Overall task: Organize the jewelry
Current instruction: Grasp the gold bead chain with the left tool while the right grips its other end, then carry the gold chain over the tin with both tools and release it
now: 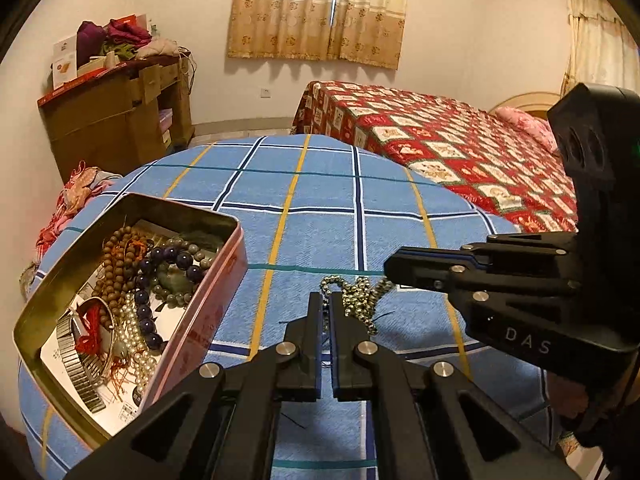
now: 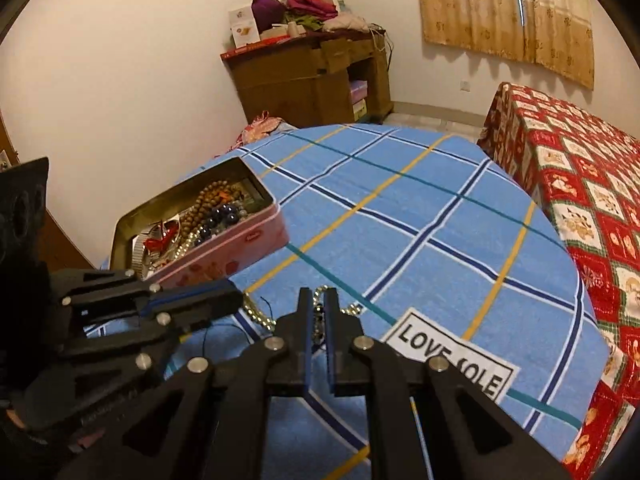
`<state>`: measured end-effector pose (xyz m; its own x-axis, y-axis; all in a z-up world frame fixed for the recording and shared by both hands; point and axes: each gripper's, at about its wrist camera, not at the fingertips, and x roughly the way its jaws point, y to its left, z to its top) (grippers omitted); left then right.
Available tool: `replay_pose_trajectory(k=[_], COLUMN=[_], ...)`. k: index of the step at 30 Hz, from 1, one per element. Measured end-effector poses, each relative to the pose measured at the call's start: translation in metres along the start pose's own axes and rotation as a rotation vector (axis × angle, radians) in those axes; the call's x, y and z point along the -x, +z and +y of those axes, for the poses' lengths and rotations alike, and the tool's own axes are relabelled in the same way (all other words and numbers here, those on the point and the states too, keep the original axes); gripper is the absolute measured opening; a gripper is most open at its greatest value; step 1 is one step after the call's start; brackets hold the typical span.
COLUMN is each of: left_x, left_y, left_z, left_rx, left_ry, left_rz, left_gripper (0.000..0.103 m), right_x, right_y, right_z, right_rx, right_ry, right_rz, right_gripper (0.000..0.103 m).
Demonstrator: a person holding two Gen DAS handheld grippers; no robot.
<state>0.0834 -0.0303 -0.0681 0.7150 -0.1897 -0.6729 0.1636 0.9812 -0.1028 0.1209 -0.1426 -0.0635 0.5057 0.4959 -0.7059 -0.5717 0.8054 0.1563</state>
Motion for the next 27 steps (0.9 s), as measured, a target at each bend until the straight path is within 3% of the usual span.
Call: replay_pose_trajectory(k=[1, 4, 7, 10, 14, 15, 16, 17, 20, 27], left_x=[-0.001, -0.012, -0.022, -0.024, -0.029, -0.035, -0.038, -0.037, -0.031, 0.031], left_y=[-0.001, -0.005, -0.011, -0.013, -0.011, -0.012, -0.013, -0.013, -0.016, 0.001], left_z=[0.0, -0.002, 0.005, 0.007, 0.002, 0.004, 0.006, 0.01, 0.009, 0.009], left_rx=[0.0, 0.002, 0.045, 0.058, 0.037, 0.052, 0.067, 0.092, 0.078, 0.058], left_ry=[0.002, -0.022, -0.043, -0.037, -0.008, -0.036, -0.065, -0.097, -0.079, -0.099], left_rz=[0.002, 0.032, 0.073, 0.082, 0.104, 0.135, 0.153, 0.147, 0.141, -0.014], left_gripper=[0.002, 0.002, 0.002, 0.001, 0.002, 0.002, 0.002, 0.002, 0.0, 0.0], right_x=[-0.004, -0.014, -0.022, -0.028, -0.035, -0.035, -0.034, -0.034, -0.026, 0.023], right_y=[-0.002, -0.009, -0.016, -0.017, -0.015, -0.014, -0.014, -0.015, -0.018, 0.005], right_z=[0.0, -0.002, 0.001, -0.002, 0.0, -0.001, 0.0, 0.002, 0.004, 0.024], right_rx=[0.013, 0.018, 0.04, 0.025, 0.039, 0.043, 0.047, 0.049, 0.022, 0.009], right_ry=[-0.012, -0.002, -0.017, -0.013, -0.02, -0.016, -0.001, 0.006, 0.038, 0.124], right_rz=[0.01, 0.044, 0.075, 0.102, 0.132, 0.134, 0.131, 0.138, 0.122, 0.0], right_gripper=[0.01, 0.031, 0.031, 0.049, 0.041, 0.035, 0.012, 0.013, 0.012, 0.012])
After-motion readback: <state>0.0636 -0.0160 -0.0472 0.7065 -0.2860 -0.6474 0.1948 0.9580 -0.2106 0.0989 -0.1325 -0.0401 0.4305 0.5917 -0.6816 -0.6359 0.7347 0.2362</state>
